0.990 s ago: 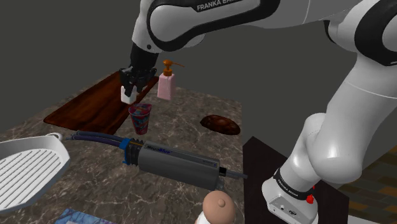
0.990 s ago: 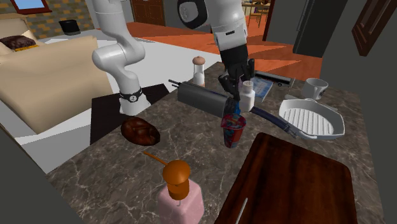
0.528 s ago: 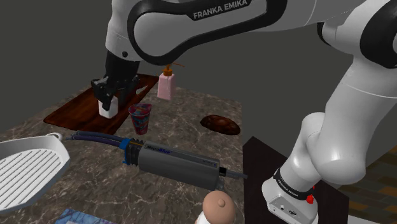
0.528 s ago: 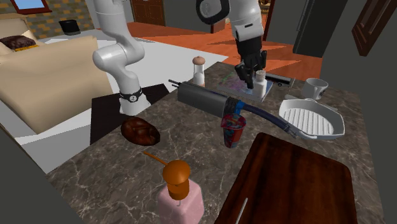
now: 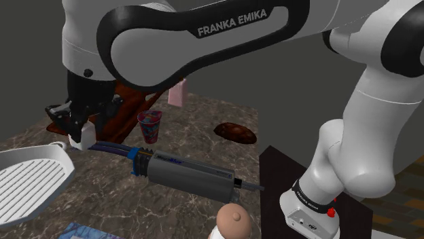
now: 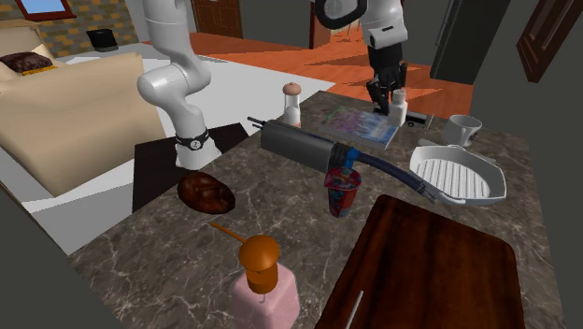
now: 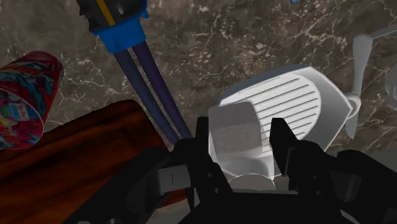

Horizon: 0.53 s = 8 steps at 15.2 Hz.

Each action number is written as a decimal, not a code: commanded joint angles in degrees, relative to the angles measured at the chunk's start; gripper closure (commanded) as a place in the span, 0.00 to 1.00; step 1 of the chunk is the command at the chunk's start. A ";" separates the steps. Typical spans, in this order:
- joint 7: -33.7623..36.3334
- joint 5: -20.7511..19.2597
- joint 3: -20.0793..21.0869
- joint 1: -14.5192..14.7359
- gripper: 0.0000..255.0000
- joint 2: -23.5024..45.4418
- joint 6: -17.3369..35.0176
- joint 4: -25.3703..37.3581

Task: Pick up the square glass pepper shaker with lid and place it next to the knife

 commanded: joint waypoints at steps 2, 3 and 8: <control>4.90 -2.61 0.95 2.89 1.00 2.74 -0.59 3.15; 6.39 -3.46 1.18 3.91 1.00 3.79 -1.05 4.57; 13.32 -7.61 1.90 9.36 1.00 9.87 -4.12 13.12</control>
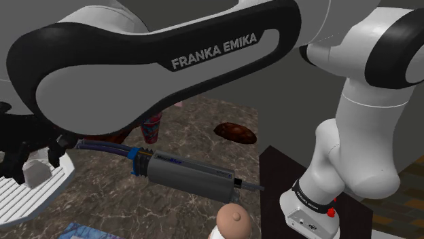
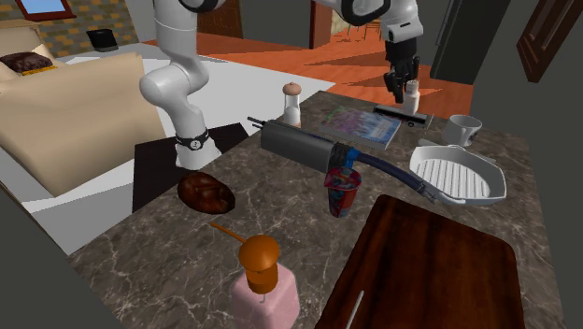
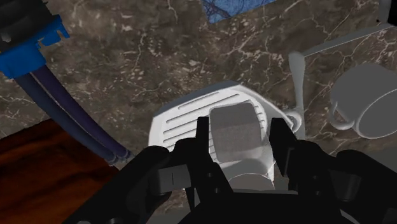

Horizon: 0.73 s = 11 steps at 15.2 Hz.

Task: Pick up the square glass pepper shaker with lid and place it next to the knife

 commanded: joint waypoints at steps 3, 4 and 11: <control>5.21 -3.13 0.29 4.78 1.00 5.27 -3.26 7.96; 6.28 -3.86 0.27 6.05 1.00 6.89 -4.24 10.43; 11.34 -7.79 -0.50 14.61 1.00 19.32 -11.77 29.76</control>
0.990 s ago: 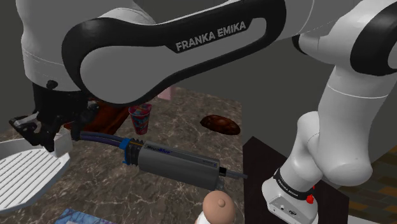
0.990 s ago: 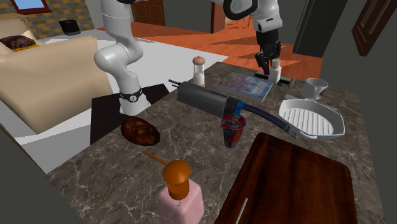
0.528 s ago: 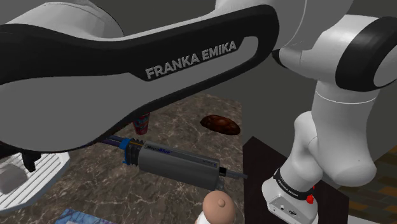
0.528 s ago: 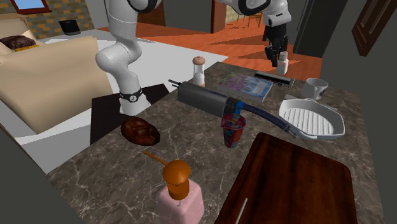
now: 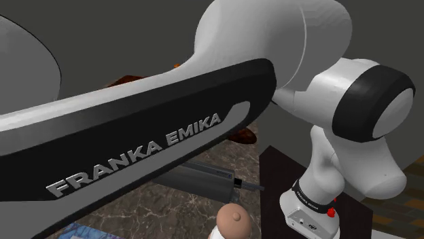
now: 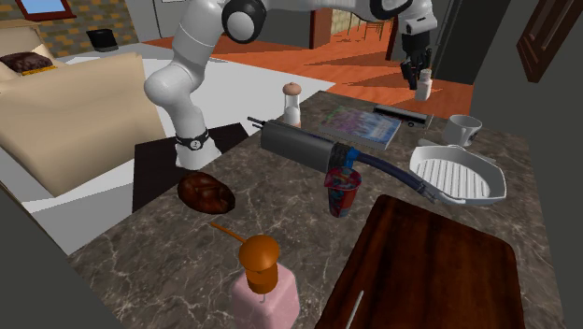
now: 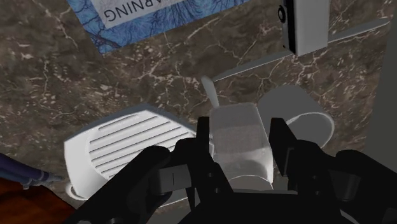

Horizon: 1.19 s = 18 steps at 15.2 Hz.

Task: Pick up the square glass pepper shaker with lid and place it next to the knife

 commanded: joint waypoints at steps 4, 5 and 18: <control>1.03 -0.54 -0.24 0.37 1.00 0.94 2.57 -1.74; 1.17 -0.61 -0.28 0.28 1.00 0.93 3.34 -2.54; 2.97 -1.82 -0.98 -0.27 1.00 2.33 12.24 -10.22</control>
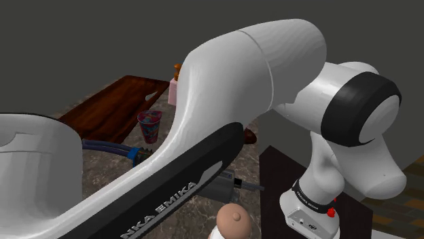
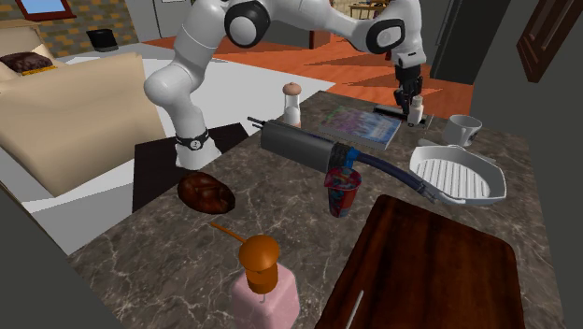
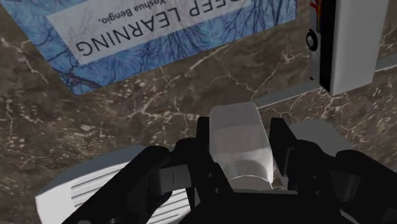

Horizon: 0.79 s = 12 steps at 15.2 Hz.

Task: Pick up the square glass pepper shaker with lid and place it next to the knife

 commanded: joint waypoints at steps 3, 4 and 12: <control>0.51 -0.46 -0.31 -0.08 1.00 0.83 2.57 -1.75; 0.65 -0.58 -0.39 -0.07 1.00 1.07 3.16 -2.11; 1.53 -1.39 -0.99 0.06 1.00 2.88 6.79 -3.97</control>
